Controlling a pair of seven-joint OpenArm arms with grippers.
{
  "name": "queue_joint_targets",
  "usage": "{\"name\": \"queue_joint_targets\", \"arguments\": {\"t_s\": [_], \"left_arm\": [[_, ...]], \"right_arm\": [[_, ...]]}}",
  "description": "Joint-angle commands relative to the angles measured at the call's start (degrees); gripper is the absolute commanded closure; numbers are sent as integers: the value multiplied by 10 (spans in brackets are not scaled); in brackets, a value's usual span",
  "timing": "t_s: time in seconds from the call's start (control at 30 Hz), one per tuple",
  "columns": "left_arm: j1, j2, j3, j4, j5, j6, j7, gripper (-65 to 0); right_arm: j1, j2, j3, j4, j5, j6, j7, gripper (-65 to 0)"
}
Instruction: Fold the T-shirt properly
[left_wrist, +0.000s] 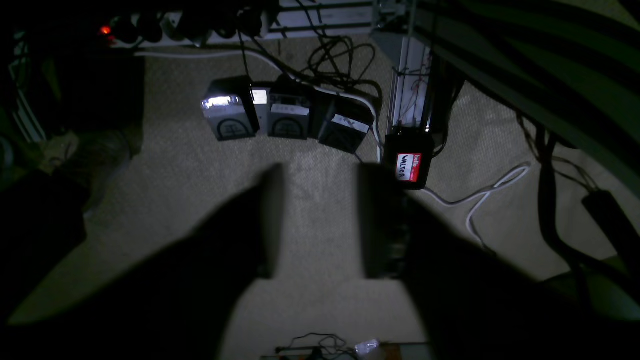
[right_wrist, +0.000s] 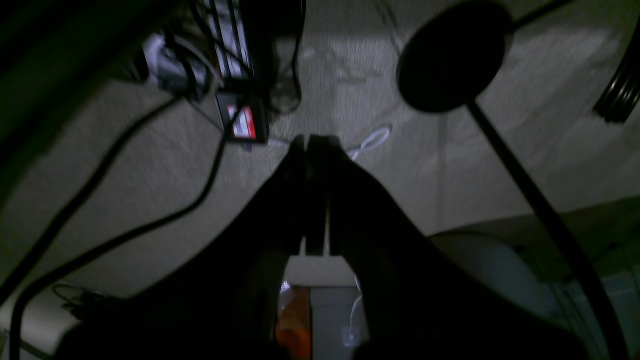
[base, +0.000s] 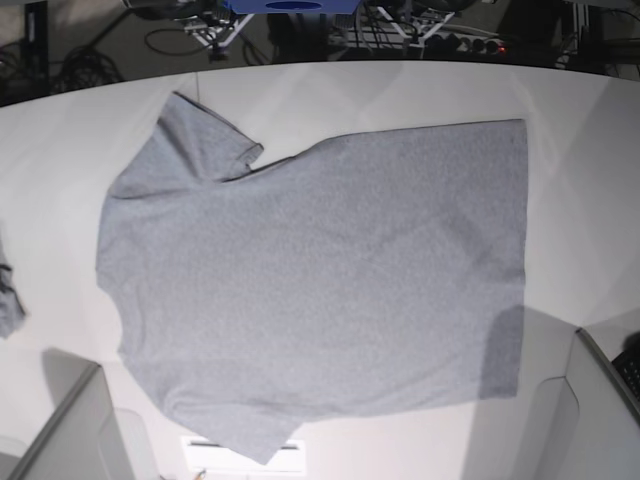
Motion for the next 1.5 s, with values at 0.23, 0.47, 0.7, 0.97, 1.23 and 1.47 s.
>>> {"name": "queue_joint_targets", "arguments": {"t_s": [0.23, 0.47, 0.7, 0.97, 1.23, 1.47], "left_arm": [[12, -1, 0, -1, 0, 3, 4, -72], [20, -12, 1, -1, 0, 3, 4, 0], [38, -26, 2, 1, 1, 2, -2, 0], [157, -37, 9, 145, 7, 1, -85, 0], [259, -68, 7, 240, 2, 1, -172, 0], [359, -90, 1, 358, 1, 1, -250, 0]], "right_arm": [[-22, 2, -2, -1, -1, 3, -4, 0], [-32, 12, -2, 0, -1, 3, -4, 0], [-85, 26, 1, 90, 1, 3, -6, 0], [-165, 41, 3, 211, 2, 3, -4, 0], [-257, 34, 84, 335, 2, 4, -5, 0], [-345, 22, 189, 504, 2, 4, -8, 0]]}}
